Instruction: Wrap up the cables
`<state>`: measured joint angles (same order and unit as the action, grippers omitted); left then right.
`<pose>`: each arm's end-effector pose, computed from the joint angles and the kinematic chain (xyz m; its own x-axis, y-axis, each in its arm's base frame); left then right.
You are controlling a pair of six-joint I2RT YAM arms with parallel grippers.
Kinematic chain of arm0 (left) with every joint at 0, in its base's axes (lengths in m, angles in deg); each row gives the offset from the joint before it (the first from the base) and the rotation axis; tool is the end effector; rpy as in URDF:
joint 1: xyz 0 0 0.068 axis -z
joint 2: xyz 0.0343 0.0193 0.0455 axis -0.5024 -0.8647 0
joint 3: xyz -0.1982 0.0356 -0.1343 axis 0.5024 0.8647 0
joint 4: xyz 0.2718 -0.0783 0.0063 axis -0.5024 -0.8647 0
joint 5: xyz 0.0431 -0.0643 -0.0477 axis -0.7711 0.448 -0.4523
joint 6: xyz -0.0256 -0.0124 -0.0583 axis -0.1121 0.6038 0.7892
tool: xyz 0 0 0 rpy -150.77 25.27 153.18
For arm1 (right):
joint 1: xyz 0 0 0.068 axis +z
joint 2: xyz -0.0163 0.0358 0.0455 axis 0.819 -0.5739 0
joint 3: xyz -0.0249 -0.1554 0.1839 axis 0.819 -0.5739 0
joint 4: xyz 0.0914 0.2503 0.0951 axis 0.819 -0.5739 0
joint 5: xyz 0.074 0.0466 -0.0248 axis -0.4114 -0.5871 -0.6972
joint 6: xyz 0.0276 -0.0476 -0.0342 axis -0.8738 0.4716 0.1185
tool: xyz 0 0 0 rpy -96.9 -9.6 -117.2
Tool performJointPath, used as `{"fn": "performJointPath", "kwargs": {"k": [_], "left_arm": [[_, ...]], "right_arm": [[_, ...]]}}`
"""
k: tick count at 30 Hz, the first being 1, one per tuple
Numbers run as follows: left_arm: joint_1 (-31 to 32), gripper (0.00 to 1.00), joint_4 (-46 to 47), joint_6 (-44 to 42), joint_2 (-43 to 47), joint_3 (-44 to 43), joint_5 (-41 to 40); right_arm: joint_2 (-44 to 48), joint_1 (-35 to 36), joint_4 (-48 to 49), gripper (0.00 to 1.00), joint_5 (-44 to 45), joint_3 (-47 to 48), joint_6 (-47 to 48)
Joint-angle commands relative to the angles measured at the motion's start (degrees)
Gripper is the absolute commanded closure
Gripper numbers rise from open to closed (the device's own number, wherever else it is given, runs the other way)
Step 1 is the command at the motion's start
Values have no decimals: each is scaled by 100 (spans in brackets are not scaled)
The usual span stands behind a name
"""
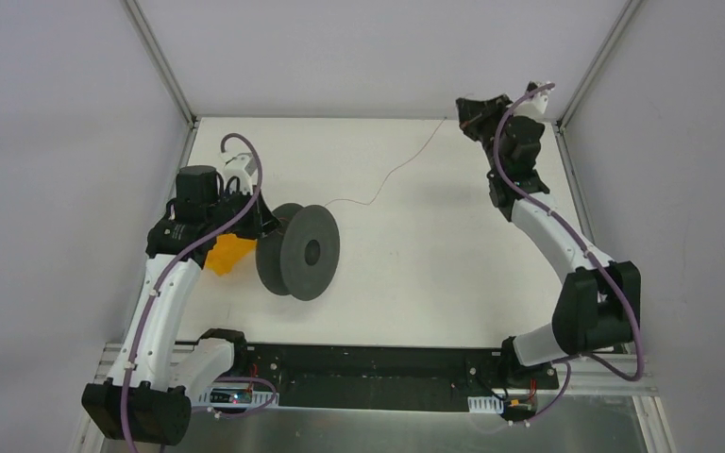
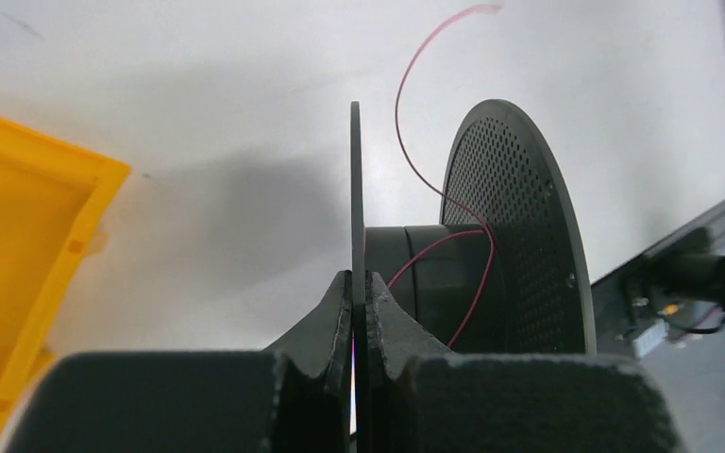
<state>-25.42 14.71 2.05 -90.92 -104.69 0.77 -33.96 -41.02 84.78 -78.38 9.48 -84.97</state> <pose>0.2483 -0.0448 0.3089 -0.6078 -0.0335 -0.7934 0.4083 0.8437 -0.3485 0.3882 0.0946 0.3563 0.1035 0.5515 -0.8277 -0.3016 0.8104 0.5022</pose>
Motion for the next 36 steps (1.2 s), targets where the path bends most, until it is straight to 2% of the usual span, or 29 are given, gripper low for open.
{"fn": "performJointPath", "kwargs": {"k": [1, 4, 8, 14, 16, 20, 23, 26, 30, 36], "left_arm": [[-283, 100, 870, 1313, 379, -323, 1162], [-595, 100, 1326, 1993, 329, -326, 1545], [-997, 100, 1879, 2883, 354, -129, 1201], [-1728, 100, 3962, 4854, 38, 453, 1194], [-1864, 100, 4378, 5199, -205, 465, 1122], [-1929, 100, 4743, 5341, -496, 466, 652], [-1941, 100, 4819, 5303, -615, 496, 279], [-1957, 100, 4729, 5277, -759, 525, -71], [-1967, 100, 4780, 5298, -959, 541, -146], [-1951, 100, 4391, 4391, -986, 345, -534]], "right_arm": [[949, -42, 805, 100, -79, -951, 873], [1280, -49, 943, 100, 46, -1695, 1097], [1958, -48, 801, 100, 18, -2521, 1188], [3408, 116, -144, 100, 1, -3446, 1302], [3739, 148, -393, 100, -18, -3729, 1291], [4270, 260, -931, 100, -539, -3976, 1252], [4544, 648, -1252, 100, -987, -3945, 1424], [4877, 1328, -1836, 100, -856, -3711, 1768], [5061, 2214, -2417, 100, -696, -3216, 2113], [4553, 3630, -2715, 100, -1105, -2274, 2430]]}}
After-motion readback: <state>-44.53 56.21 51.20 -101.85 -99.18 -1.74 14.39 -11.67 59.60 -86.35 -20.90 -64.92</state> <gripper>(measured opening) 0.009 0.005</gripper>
